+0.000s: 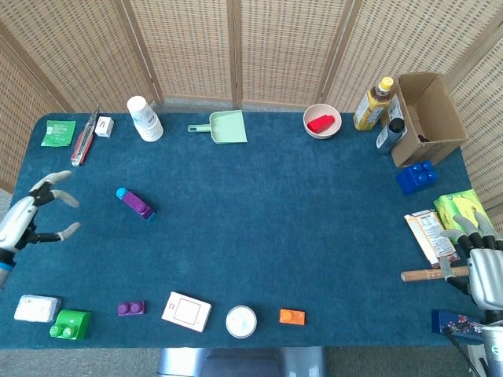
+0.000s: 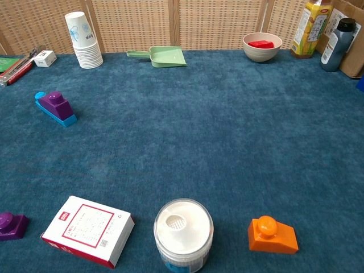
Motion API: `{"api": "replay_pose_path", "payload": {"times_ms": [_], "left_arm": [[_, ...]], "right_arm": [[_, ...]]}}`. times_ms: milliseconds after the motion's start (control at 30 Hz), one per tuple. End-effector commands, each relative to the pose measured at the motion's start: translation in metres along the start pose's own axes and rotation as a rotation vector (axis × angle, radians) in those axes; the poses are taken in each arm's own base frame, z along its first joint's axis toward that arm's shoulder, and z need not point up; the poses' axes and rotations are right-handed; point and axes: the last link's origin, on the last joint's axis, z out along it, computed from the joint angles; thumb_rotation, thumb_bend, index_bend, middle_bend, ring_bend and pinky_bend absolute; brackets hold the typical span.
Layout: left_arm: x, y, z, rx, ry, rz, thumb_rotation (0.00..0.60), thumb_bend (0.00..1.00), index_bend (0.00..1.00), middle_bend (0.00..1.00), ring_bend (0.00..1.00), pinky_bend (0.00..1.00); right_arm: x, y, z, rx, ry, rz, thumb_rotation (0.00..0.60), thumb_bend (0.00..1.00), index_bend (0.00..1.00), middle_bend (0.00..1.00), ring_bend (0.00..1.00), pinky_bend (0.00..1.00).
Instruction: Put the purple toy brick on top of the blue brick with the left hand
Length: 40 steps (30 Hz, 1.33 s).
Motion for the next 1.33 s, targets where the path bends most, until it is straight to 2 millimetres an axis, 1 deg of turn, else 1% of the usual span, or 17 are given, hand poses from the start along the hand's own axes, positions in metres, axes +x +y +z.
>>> {"api": "replay_pose_path", "payload": {"times_ms": [33, 100, 267, 333, 567, 833, 967, 1067, 1333], "left_arm": [[0.007, -0.009, -0.029, 0.059, 0.058, 0.08, 0.572, 0.35, 0.43, 0.12, 0.0, 0.0], [0.008, -0.012, -0.04, 0.084, 0.072, 0.107, 0.565, 0.35, 0.42, 0.12, 0.0, 0.0], [0.009, -0.017, -0.06, 0.127, 0.092, 0.175, 0.554, 0.35, 0.42, 0.12, 0.0, 0.0], [0.009, -0.02, -0.072, 0.153, 0.101, 0.231, 0.554, 0.35, 0.42, 0.12, 0.0, 0.0], [0.006, -0.021, -0.098, 0.195, 0.138, 0.346, 0.548, 0.35, 0.42, 0.13, 0.0, 0.0], [0.0, -0.02, -0.123, 0.199, 0.151, 0.526, 0.551, 0.35, 0.41, 0.12, 0.0, 0.0], [-0.005, -0.019, -0.13, 0.201, 0.156, 0.56, 0.547, 0.35, 0.41, 0.13, 0.0, 0.0], [-0.006, -0.016, -0.131, 0.194, 0.164, 0.56, 0.548, 0.35, 0.41, 0.13, 0.0, 0.0], [-0.011, -0.005, -0.122, 0.163, 0.158, 0.553, 0.551, 0.35, 0.4, 0.14, 0.0, 0.0]], "right_arm": [[-0.002, -0.001, 0.001, 0.003, -0.01, -0.002, 0.6, 0.38, 0.34, 0.2, 0.03, 0.2], [-0.003, -0.001, 0.001, 0.006, -0.016, -0.006, 0.6, 0.38, 0.34, 0.2, 0.03, 0.2], [-0.006, -0.001, 0.001, 0.008, -0.029, -0.017, 0.6, 0.38, 0.34, 0.2, 0.03, 0.2], [-0.008, -0.001, 0.001, 0.007, -0.036, -0.021, 0.6, 0.38, 0.34, 0.2, 0.03, 0.2], [-0.012, 0.001, -0.001, 0.01, -0.043, -0.042, 0.6, 0.38, 0.35, 0.2, 0.03, 0.2], [-0.016, 0.003, -0.002, 0.022, -0.038, -0.092, 0.6, 0.38, 0.36, 0.2, 0.03, 0.2], [-0.018, 0.002, -0.003, 0.029, -0.043, -0.092, 0.6, 0.38, 0.36, 0.2, 0.03, 0.2], [-0.018, 0.002, -0.004, 0.032, -0.041, -0.088, 0.6, 0.38, 0.36, 0.2, 0.03, 0.2], [-0.019, 0.005, -0.007, 0.043, -0.038, -0.072, 0.6, 0.38, 0.36, 0.2, 0.03, 0.2]]}}
